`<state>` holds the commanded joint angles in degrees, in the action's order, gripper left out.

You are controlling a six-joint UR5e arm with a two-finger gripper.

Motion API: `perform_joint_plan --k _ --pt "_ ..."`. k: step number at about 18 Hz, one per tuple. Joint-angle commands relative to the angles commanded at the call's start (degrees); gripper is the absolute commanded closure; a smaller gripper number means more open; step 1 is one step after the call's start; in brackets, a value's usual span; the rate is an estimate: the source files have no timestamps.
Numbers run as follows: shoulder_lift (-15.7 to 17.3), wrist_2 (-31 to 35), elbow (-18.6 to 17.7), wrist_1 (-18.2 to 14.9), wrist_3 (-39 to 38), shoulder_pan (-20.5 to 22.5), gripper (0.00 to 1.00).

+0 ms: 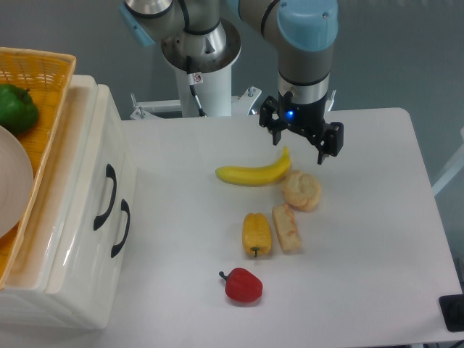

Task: Slide the top white drawer open
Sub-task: 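Move the gripper over the table toward the upper drawer's black handle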

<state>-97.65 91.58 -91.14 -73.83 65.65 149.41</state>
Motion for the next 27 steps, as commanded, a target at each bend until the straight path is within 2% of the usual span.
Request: perform_joint_plan --k 6,11,14,19,22,27 --pt "0.2 -0.5 -0.2 0.0 0.1 -0.1 0.0" --pt "0.0 -0.2 -1.7 0.1 -1.0 -1.3 0.0" --pt "-0.1 -0.8 -2.0 0.0 -8.5 -3.2 0.0" --pt "0.2 -0.8 -1.8 -0.2 -11.3 -4.2 0.0" --pt "-0.4 -1.3 -1.4 0.0 -21.4 -7.8 0.0" --pt "-2.4 -1.2 0.3 0.0 -32.7 -11.9 0.0"
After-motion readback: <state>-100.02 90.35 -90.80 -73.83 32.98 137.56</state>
